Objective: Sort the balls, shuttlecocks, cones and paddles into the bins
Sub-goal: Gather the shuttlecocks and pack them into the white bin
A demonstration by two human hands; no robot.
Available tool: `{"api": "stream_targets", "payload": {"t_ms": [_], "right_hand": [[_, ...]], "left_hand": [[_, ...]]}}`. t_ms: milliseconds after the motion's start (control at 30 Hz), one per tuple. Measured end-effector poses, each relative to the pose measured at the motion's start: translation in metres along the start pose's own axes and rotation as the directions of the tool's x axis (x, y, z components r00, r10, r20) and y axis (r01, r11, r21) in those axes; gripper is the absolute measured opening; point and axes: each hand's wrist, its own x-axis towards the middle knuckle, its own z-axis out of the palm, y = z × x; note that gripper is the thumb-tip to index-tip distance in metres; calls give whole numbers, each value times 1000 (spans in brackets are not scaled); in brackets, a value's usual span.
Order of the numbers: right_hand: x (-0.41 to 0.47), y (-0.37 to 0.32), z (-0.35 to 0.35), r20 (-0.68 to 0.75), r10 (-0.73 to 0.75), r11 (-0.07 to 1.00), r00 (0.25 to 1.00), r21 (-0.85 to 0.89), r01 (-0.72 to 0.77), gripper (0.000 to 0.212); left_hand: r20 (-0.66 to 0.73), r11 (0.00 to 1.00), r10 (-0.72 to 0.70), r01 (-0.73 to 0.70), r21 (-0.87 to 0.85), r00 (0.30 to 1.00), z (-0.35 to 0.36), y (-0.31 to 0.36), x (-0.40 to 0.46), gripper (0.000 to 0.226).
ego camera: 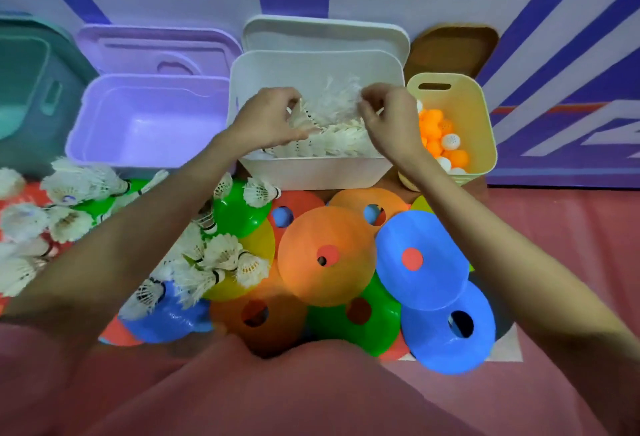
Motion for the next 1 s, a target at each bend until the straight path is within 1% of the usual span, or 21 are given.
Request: {"api": "stream_targets", "payload": {"t_ms": [33, 100, 200, 300, 400, 533, 600, 667, 700, 767, 833, 900, 933, 1000], "right_hand": [[6, 3, 7, 14, 56, 998, 998, -9, -56, 15], [15, 11, 24, 67, 149, 987, 987, -76, -143, 22], [29, 32, 53, 232, 233, 954, 944, -243, -175, 15], [39, 47, 74, 376, 329, 904, 866, -390, -175, 16], [42, 52, 88, 511, 421, 884, 750, -416, -212, 15], [51, 48, 109, 670, 462, 877, 581, -443, -187, 14], [55, 46, 119, 722, 454, 882, 521, -447, -149, 14], [58, 45, 126, 761, 458, 880, 459, -460, -116, 12], [59, 45, 129, 771, 466, 877, 435, -468, -109, 14], [59, 47, 133, 783, 477, 873, 399, -474, -113, 18], [58, 47, 135, 798, 483, 874, 360, -466, -140, 14], [56, 44, 132, 810, 481, 876, 335, -460, -145, 15], [55, 43, 131, 813, 479, 877, 331, -462, -134, 16], [52, 37, 125, 799, 491, 868, 347, -484, -112, 17]], "left_hand": [[70, 999, -15, 12, 35, 997, 3, -7, 12, 46], [199, 993, -49, 26, 115, 979, 11, -22, 33, 45], [375, 985, -75, 10, 172, 924, 24, -40, 55, 52], [523, 984, -72, -26, 178, 849, 35, -52, 67, 66], [607, 974, -78, -68, 215, 791, 51, -68, 75, 63], [683, 950, -119, -119, 290, 721, 66, -82, 82, 56], [698, 932, -131, -153, 330, 704, 70, -84, 83, 53], [701, 912, -143, -183, 368, 699, 74, -85, 84, 44], [703, 907, -144, -192, 376, 696, 76, -84, 84, 39], [706, 889, -156, -214, 405, 690, 79, -80, 81, 35], [705, 870, -151, -245, 428, 693, 82, -80, 78, 36], [696, 878, -136, -240, 414, 705, 81, -82, 77, 40], [694, 883, -132, -235, 407, 707, 77, -82, 77, 38], [669, 897, -112, -215, 386, 735, 67, -82, 77, 27]]}}
